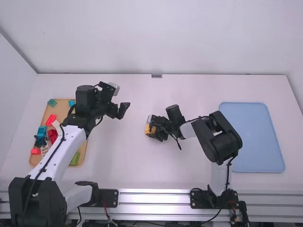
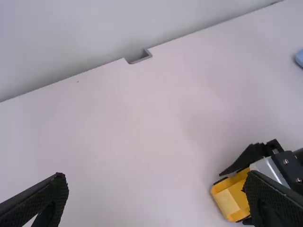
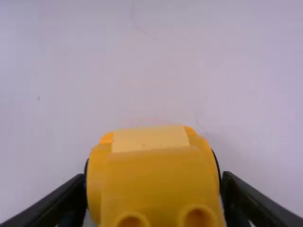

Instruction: Assemble lego blocks to make yellow taxi

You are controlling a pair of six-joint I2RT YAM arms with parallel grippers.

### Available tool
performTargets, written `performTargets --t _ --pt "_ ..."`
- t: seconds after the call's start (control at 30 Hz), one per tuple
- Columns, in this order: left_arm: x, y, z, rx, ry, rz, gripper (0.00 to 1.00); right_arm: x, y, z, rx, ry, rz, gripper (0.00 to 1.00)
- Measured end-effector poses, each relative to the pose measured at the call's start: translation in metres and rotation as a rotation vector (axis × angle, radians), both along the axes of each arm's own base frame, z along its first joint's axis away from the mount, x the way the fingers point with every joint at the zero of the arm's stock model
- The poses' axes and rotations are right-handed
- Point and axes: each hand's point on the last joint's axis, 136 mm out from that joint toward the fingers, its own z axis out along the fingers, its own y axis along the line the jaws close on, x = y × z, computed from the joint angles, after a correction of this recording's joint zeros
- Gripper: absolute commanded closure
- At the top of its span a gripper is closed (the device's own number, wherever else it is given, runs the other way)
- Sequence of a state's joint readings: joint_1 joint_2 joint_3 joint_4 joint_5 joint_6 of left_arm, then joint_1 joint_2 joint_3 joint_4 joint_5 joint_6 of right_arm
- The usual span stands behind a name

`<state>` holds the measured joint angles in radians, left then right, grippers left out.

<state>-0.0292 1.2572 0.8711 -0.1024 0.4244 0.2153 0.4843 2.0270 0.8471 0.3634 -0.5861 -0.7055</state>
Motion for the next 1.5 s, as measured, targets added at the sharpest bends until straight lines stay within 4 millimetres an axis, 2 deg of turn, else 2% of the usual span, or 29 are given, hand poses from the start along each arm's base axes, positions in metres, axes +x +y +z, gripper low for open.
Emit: performTargets --t 0.07,0.33,0.47,0.57,0.6,0.63,0.67,0.7,0.73,0.77,0.8,0.83,0.87,0.9,0.93,0.97,1.0,1.07,1.1,1.13,1.2,1.23,1.3,1.37,1.4,1.47,1.5 --pt "0.0 0.0 0.0 -0.008 0.005 0.005 0.01 0.001 -0.001 0.0 -0.001 -0.001 -0.006 0.51" --pt "0.001 0.001 0.0 -0.01 0.005 0.019 0.01 0.007 -0.008 0.001 -0.009 0.035 -0.058 0.55" --pt "0.006 0.011 0.0 -0.016 0.012 0.093 0.01 0.009 -0.036 0.014 -0.048 0.095 -0.131 0.57" --pt "0.012 0.021 0.004 -0.023 0.002 0.171 0.01 0.029 -0.079 0.06 -0.054 0.053 -0.256 0.59" --pt "0.013 0.022 0.004 -0.024 0.001 0.182 0.01 0.032 -0.086 0.066 -0.053 0.041 -0.275 0.6" --pt "0.015 0.025 0.004 -0.022 -0.001 0.202 0.01 0.041 -0.107 0.085 -0.054 0.011 -0.339 0.61" --pt "0.015 0.027 0.004 -0.019 -0.001 0.217 0.01 0.045 -0.121 0.094 -0.058 -0.004 -0.38 0.61" --pt "0.016 0.03 0.004 -0.016 0.001 0.236 0.01 0.053 -0.147 0.106 -0.066 -0.024 -0.463 0.61" --pt "0.016 0.032 0.004 -0.013 0.001 0.248 0.01 0.057 -0.163 0.112 -0.072 -0.031 -0.515 0.61" --pt "0.017 0.035 0.004 -0.011 0.001 0.268 0.01 0.064 -0.189 0.118 -0.083 -0.04 -0.602 0.61" --pt "0.018 0.037 0.004 -0.011 -0.003 0.282 0.01 0.069 -0.21 0.121 -0.089 -0.043 -0.677 0.61" --pt "0.02 0.04 0.006 -0.011 -0.011 0.302 0.01 0.075 -0.239 0.122 -0.096 -0.047 -0.781 0.59" --pt "0.02 0.041 0.006 -0.011 -0.014 0.306 0.01 0.077 -0.254 0.122 -0.098 -0.045 -0.836 0.59" --pt "0.022 0.044 0.008 -0.013 -0.025 0.325 0.01 0.078 -0.29 0.118 -0.101 -0.03 -0.969 0.57" --pt "0.024 0.045 0.009 -0.014 -0.034 0.335 0.01 0.074 -0.314 0.113 -0.105 -0.01 -1.059 0.57" --pt "0.024 0.045 0.009 -0.014 -0.036 0.335 0.01 0.072 -0.324 0.111 -0.103 0.001 -1.099 0.57" --pt "0.025 0.047 0.01 -0.011 -0.043 0.343 0.01 0.064 -0.355 0.103 -0.099 0.034 -1.218 0.57" --pt "0.026 0.048 0.011 -0.01 -0.051 0.349 0.01 0.05 -0.39 0.09 -0.099 0.085 -1.36 0.57" --pt "0.026 0.048 0.011 -0.01 -0.051 0.349 0.01 0.05 -0.39 0.09 -0.099 0.085 -1.36 0.57" --pt "0.026 0.048 0.011 -0.009 -0.053 0.351 0.01 0.041 -0.409 0.077 -0.107 0.129 -1.443 0.57" --pt "0.027 0.049 0.012 -0.011 -0.058 0.355 0.01 0.031 -0.431 0.058 -0.124 0.184 -1.548 0.55" --pt "0.027 0.049 0.012 -0.011 -0.058 0.355 0.01 0.031 -0.432 0.057 -0.124 0.188 -1.554 0.54" --pt "0.027 0.049 0.013 -0.011 -0.059 0.357 0.01 0.019 -0.448 0.039 -0.146 0.243 -1.63 0.49" --pt "0.027 0.049 0.012 -0.01 -0.058 0.359 0.01 0.012 -0.454 0.032 -0.152 0.272 -1.666 0.47" --pt "0.027 0.049 0.013 -0.01 -0.059 0.359 0.01 0.008 -0.456 0.031 -0.155 0.281 -1.682 0.42" --pt "0.027 0.049 0.013 -0.009 -0.059 0.359 0.01 0.007 -0.46 0.031 -0.154 0.281 -1.702 0.24" --pt "0.027 0.049 0.013 -0.01 -0.059 0.358 0.01 0.007 -0.46 0.031 -0.149 0.283 -1.708 0.23"
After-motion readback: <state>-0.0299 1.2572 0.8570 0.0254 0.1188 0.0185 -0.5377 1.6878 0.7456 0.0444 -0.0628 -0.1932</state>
